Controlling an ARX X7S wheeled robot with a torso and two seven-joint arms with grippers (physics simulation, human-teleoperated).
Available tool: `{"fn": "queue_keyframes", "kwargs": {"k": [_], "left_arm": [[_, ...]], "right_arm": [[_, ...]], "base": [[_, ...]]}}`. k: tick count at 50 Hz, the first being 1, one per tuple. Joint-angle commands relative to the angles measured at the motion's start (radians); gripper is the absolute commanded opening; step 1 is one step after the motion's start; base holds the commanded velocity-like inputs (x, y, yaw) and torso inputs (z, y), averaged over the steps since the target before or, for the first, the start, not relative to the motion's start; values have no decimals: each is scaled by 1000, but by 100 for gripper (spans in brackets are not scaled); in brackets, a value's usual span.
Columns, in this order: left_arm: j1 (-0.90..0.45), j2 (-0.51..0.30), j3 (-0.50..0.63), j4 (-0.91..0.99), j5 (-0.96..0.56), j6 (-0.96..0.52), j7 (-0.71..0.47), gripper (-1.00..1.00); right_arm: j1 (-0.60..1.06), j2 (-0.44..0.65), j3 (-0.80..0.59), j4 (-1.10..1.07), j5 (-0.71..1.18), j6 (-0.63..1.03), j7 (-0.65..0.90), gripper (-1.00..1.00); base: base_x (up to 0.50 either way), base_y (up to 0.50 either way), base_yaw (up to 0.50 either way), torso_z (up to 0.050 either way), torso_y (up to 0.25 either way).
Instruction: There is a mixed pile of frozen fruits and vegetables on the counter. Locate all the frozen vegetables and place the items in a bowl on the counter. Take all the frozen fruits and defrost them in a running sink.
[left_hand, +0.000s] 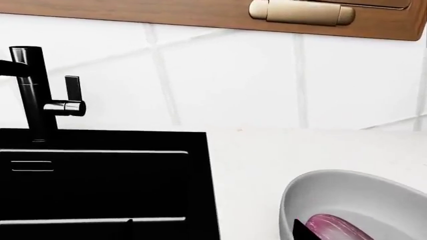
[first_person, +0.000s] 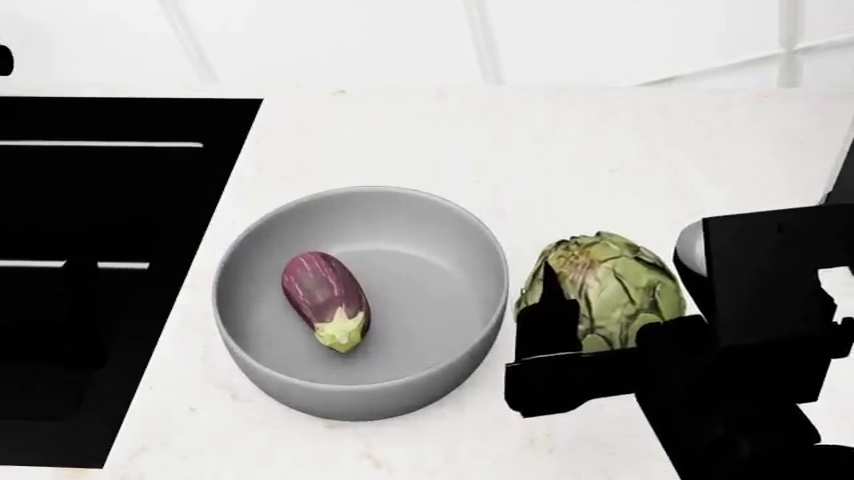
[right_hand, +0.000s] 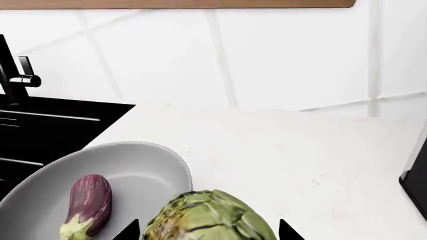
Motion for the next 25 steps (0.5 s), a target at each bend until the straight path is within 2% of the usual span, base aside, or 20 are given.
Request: {"fn": "queue_keyframes", "kwargs": {"k": [1, 4, 5, 8, 15, 19, 25], "left_arm": [[-3, 6, 10, -18, 9, 11, 6, 100], [-7, 4, 10, -18, 4, 5, 4, 100], [-5, 3, 4, -9, -2, 1, -2, 100], [-2, 9, 12, -11, 7, 9, -3, 100], [-9, 6, 17, -8, 3, 1, -5, 100], [-11, 6, 20, -10, 3, 2, -2, 100], [-15, 3, 21, -11, 1, 2, 2, 100]], "right_arm": [[172, -24, -30, 28, 44, 68, 50, -100], [263, -47, -61, 72, 50, 91, 62, -100], [337, -56, -117, 106, 26, 119, 48, -100], [410, -98, -180, 194, -9, 129, 21, -100], [527, -171, -349, 387, -168, 48, -147, -100], [574, -223, -369, 540, -201, 22, -182, -100], [622, -307, -447, 749, -247, -38, -325, -100]], "base": [[0, 0, 0, 0, 0], [0, 0, 0, 0, 3], [0, 0, 0, 0, 0], [0, 0, 0, 0, 0], [0, 0, 0, 0, 0], [0, 0, 0, 3, 0], [0, 0, 0, 0, 2]]}}
